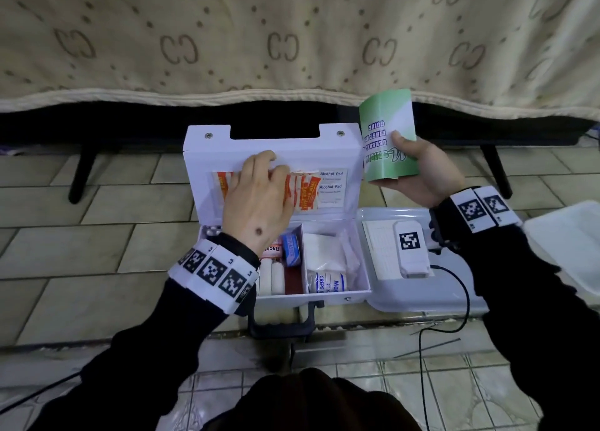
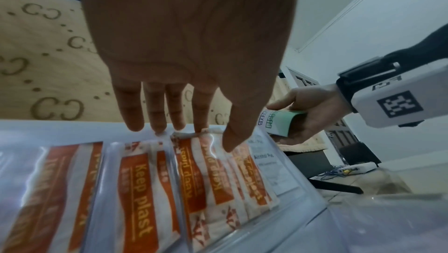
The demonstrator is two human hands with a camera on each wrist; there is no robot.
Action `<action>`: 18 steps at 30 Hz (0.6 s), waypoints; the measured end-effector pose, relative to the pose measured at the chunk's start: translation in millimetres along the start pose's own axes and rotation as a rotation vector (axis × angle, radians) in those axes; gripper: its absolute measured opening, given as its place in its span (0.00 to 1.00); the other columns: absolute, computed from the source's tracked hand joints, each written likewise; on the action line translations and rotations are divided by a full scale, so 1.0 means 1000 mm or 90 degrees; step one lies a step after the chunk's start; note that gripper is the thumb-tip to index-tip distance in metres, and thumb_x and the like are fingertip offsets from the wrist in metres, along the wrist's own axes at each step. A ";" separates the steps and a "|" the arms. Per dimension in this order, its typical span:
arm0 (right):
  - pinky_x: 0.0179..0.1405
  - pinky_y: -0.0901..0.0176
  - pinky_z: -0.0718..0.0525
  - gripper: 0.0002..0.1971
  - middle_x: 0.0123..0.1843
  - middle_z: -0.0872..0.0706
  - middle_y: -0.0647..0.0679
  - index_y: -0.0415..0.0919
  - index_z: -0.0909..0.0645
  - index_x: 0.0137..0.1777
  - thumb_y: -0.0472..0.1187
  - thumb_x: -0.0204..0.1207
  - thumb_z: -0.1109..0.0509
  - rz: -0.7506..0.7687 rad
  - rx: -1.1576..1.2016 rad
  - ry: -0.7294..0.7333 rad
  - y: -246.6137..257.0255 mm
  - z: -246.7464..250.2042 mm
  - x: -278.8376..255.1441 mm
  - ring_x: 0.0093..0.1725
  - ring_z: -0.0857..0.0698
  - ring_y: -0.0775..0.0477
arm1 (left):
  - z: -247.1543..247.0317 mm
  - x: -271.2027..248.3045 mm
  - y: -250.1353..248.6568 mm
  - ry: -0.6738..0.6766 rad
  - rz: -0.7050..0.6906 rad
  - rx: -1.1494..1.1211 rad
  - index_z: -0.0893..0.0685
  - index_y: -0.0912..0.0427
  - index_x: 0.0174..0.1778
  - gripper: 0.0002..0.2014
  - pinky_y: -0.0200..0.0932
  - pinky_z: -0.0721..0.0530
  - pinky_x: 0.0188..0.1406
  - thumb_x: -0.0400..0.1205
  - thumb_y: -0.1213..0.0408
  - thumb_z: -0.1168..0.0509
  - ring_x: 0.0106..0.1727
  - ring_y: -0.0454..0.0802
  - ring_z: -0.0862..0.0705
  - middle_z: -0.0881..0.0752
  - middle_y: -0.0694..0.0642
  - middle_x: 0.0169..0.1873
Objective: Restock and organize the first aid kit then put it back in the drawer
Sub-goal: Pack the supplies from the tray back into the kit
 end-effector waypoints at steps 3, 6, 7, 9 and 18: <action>0.49 0.45 0.12 0.15 0.60 0.16 0.43 0.41 0.24 0.66 0.42 0.81 0.41 0.000 -0.014 0.001 0.003 0.001 0.001 0.56 0.16 0.43 | 0.006 0.003 0.000 -0.019 0.025 -0.016 0.27 0.62 0.69 0.21 0.51 0.31 0.63 0.80 0.61 0.39 0.69 0.58 0.30 0.27 0.60 0.67; 0.49 0.43 0.13 0.16 0.61 0.15 0.41 0.40 0.25 0.68 0.41 0.81 0.40 0.033 -0.053 -0.032 0.006 0.005 0.002 0.56 0.15 0.40 | 0.007 0.006 0.004 -0.014 0.044 -0.015 0.28 0.60 0.70 0.21 0.50 0.33 0.61 0.81 0.59 0.41 0.67 0.57 0.30 0.23 0.57 0.63; 0.52 0.41 0.14 0.15 0.60 0.15 0.41 0.40 0.23 0.66 0.40 0.82 0.39 0.078 -0.069 -0.068 0.010 0.005 0.001 0.56 0.15 0.40 | 0.008 0.007 0.006 -0.013 0.044 -0.020 0.26 0.59 0.68 0.19 0.50 0.33 0.61 0.81 0.59 0.42 0.66 0.56 0.30 0.22 0.57 0.62; 0.56 0.40 0.15 0.09 0.53 0.12 0.44 0.42 0.20 0.58 0.39 0.81 0.37 0.234 -0.124 -0.152 0.023 0.005 -0.004 0.53 0.14 0.43 | 0.010 0.007 0.009 -0.012 0.042 -0.030 0.23 0.57 0.64 0.15 0.49 0.34 0.60 0.82 0.60 0.42 0.64 0.55 0.29 0.21 0.55 0.60; 0.33 0.62 0.14 0.03 0.39 0.10 0.58 0.47 0.18 0.46 0.39 0.74 0.29 0.416 -0.362 -0.007 0.049 -0.070 -0.005 0.38 0.14 0.61 | 0.016 0.009 0.017 0.057 0.075 -0.079 0.21 0.49 0.63 0.18 0.62 0.45 0.73 0.76 0.62 0.36 0.68 0.50 0.27 0.24 0.47 0.65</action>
Point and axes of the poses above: each hand's wrist, its own x-axis towards the middle knuckle, its own z-axis out of the back of the hand, y = z × x, the point moved 4 cm from there along x, towards the middle knuckle
